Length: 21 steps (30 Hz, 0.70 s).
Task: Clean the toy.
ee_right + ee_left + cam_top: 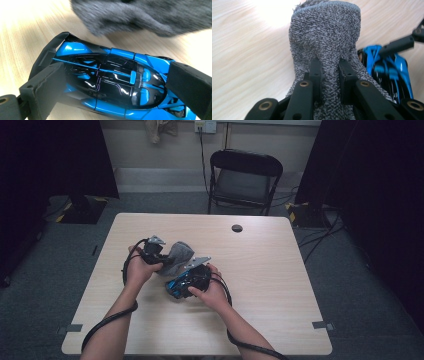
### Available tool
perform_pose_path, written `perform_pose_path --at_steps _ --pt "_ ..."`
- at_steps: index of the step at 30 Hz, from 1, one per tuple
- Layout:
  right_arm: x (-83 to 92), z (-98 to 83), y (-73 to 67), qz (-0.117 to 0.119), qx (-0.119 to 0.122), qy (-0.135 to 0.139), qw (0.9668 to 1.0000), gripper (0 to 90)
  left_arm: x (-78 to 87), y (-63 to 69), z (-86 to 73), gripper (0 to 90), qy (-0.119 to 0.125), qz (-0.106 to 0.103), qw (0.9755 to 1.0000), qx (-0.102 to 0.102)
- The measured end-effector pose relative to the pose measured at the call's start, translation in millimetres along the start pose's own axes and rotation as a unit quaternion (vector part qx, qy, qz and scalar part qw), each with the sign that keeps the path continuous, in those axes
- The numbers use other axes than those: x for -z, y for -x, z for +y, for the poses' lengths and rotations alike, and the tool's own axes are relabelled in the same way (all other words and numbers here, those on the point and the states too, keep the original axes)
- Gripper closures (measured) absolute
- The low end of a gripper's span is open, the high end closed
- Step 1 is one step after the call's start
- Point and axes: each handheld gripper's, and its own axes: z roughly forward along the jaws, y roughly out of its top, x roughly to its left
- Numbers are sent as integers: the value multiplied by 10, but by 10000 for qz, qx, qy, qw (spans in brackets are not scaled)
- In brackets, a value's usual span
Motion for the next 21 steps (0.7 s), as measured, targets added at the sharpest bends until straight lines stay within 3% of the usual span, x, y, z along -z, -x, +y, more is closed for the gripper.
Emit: perform_pose_path --at_steps 6,10,21 --pt "1 -6 1 9 3 22 10000 23 -266 122 29 756 46 -145 9998 -93" --pt "1 -5 1 7 -3 21 10000 23 -375 172 -16 758 -2 -185 9998 -17" --pt "0 3 -3 2 -2 -13 10000 23 -341 191 -78 768 25 -344 9993 -114"
